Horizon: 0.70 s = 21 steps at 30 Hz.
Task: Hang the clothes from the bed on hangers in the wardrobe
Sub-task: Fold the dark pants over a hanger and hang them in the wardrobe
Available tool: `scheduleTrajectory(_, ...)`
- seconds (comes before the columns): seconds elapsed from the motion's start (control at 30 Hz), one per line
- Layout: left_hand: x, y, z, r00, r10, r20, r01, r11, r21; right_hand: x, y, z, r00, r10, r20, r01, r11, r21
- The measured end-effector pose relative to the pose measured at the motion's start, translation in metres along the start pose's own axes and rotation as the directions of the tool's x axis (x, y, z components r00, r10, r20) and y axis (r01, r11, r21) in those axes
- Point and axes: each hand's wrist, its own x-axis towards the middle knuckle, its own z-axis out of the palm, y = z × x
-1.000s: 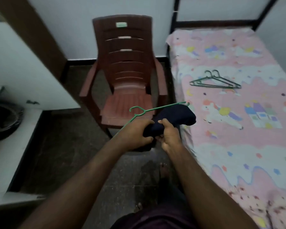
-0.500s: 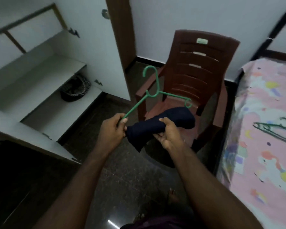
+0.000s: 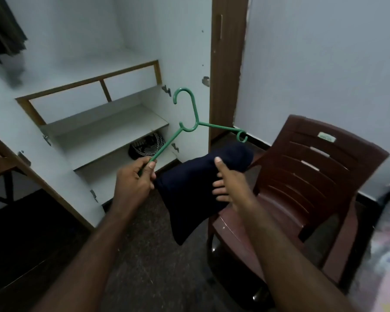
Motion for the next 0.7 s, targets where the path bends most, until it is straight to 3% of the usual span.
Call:
scheduleTrajectory(0.07, 0.023, -0.006, -0.014, 0.999, -0.021, -0.044, 0.019, 0.999, -0.036, 0.037, -0.018, -0.011, 0.962, -0.221, -0.160, 0.226, 0.974, 0.014)
scheduleTrajectory(0.13, 0.047, -0.011, -0.028, 0.996, -0.038, -0.078, 0.032, 0.997, -0.070, 0.073, -0.046, -0.011, 0.936, -0.296, -0.189, 0.303, 0.953, 0.007)
scheduleTrajectory(0.23, 0.089, -0.014, -0.051, 0.996, -0.006, -0.089, 0.001, 0.998, -0.067, 0.118, -0.090, 0.008, 0.946, -0.320, 0.051, 0.316, 0.946, 0.065)
scheduleTrajectory(0.3, 0.126, -0.019, -0.067, 0.995, 0.014, -0.103, -0.023, 0.996, -0.084, 0.145, -0.114, 0.032, 0.889, -0.358, 0.287, 0.321, 0.932, 0.168)
scheduleTrajectory(0.37, 0.162, -0.020, -0.079, 0.990, 0.039, -0.139, -0.055, 0.992, -0.112, 0.164, -0.135, 0.060, 0.827, -0.391, 0.403, 0.340, 0.920, 0.194)
scheduleTrajectory(0.47, 0.218, -0.019, -0.100, 0.972, 0.083, -0.222, -0.111, 0.987, -0.120, 0.193, -0.176, 0.105, 0.819, -0.465, 0.336, 0.393, 0.881, 0.262)
scheduleTrajectory(0.6, 0.286, -0.025, -0.135, 0.955, 0.084, -0.285, -0.131, 0.980, -0.148, 0.220, -0.232, 0.152, 0.787, -0.484, 0.382, 0.404, 0.873, 0.274)
scheduleTrajectory(0.7, 0.337, -0.033, -0.167, 0.941, 0.059, -0.333, -0.132, 0.971, -0.201, 0.244, -0.272, 0.188, 0.764, -0.527, 0.372, 0.382, 0.834, 0.397)
